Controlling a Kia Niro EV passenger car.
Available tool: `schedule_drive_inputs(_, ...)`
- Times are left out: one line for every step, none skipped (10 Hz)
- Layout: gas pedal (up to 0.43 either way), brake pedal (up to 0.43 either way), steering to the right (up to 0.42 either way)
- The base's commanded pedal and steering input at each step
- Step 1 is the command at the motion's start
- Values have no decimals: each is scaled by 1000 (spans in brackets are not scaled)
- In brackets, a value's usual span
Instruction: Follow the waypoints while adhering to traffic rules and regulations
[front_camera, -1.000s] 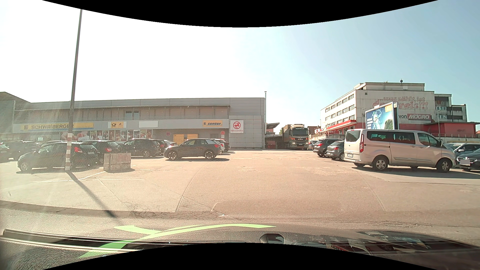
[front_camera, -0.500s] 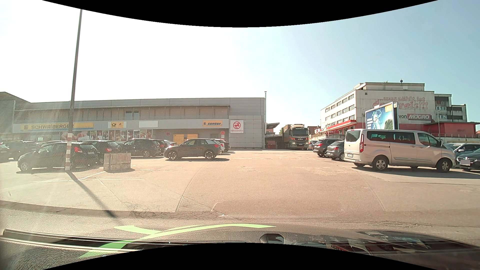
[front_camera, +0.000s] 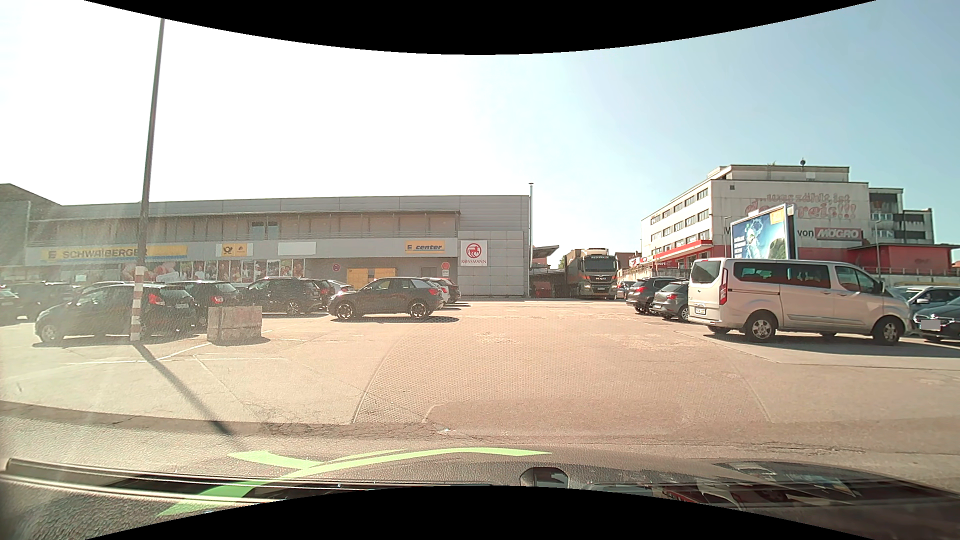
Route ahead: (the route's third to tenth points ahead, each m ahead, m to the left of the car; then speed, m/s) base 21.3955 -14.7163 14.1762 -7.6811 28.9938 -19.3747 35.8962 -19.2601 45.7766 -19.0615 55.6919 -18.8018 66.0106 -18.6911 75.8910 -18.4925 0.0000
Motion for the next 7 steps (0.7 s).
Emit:
schedule_drive_inputs(0, 287, -59)
schedule_drive_inputs(0, 299, -56)
schedule_drive_inputs(0, 317, -55)
schedule_drive_inputs(0, 396, -55)
schedule_drive_inputs(0, 445, -55)
schedule_drive_inputs(0, 476, -55)
schedule_drive_inputs(0, 488, -56)
